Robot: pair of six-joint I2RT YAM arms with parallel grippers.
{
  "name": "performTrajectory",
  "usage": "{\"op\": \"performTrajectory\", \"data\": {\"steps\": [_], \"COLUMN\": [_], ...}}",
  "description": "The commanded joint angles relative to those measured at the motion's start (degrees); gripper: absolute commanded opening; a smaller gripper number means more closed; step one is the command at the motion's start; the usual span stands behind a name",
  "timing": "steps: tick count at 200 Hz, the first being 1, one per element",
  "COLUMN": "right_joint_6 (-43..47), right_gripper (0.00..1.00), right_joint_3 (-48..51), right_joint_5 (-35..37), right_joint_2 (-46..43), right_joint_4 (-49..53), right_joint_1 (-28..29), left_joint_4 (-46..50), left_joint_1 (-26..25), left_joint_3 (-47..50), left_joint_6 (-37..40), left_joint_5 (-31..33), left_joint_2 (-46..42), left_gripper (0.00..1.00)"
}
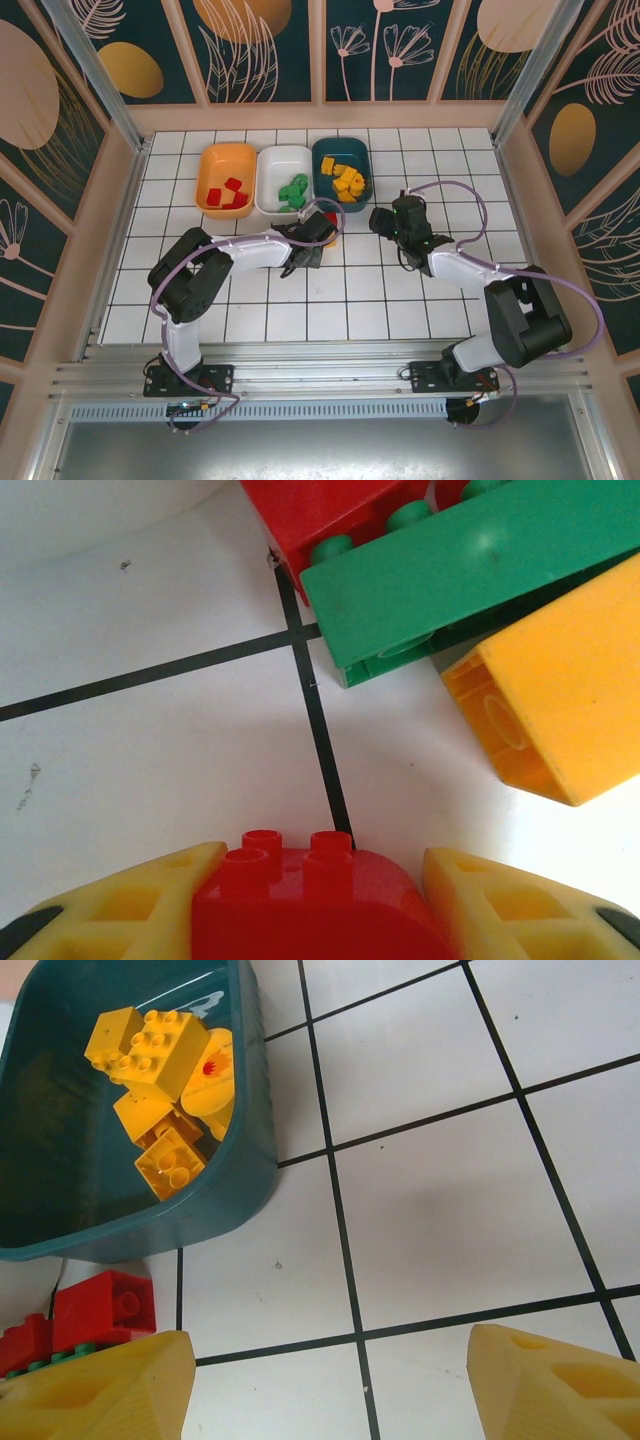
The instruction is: Sort the legos into containers by color
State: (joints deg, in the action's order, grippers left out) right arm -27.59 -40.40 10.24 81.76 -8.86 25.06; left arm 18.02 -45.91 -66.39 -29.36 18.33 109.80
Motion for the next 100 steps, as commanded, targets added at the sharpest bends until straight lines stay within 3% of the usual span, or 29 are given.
{"op": "performTrajectory", "data": {"steps": [1,31,63,100], "right_joint_6": [-0.53,-0.51,-0.66,-0.75], "right_gripper": [0.73,0.72,0.72,0.72], "right_joint_3": [0.67,0.54,0.09,-1.09], "right_joint_5": [-0.07,-0.48,-1.18,-1.68], "right_joint_2": [-2.03,-2.48,-2.15,-1.00], "right_joint_4": [-1.16,-1.06,-1.29,-1.10], "right_joint_1": [-0.09,0.31,1.72,3.67], "left_joint_4": [1.64,-1.67,-0.18,-1.67], "left_joint_1": [0.17,5.45,14.37,30.21], "left_joint_3": [0.82,2.90,-0.16,-2.69], "left_joint_6": [-0.16,-0.87,-1.78,-7.61], "left_joint_5": [0.76,-8.80,-8.81,-15.25], "left_joint_2": [-4.87,-12.55,-16.67,-14.73], "left_gripper": [0.42,0.39,0.39,0.38]}}
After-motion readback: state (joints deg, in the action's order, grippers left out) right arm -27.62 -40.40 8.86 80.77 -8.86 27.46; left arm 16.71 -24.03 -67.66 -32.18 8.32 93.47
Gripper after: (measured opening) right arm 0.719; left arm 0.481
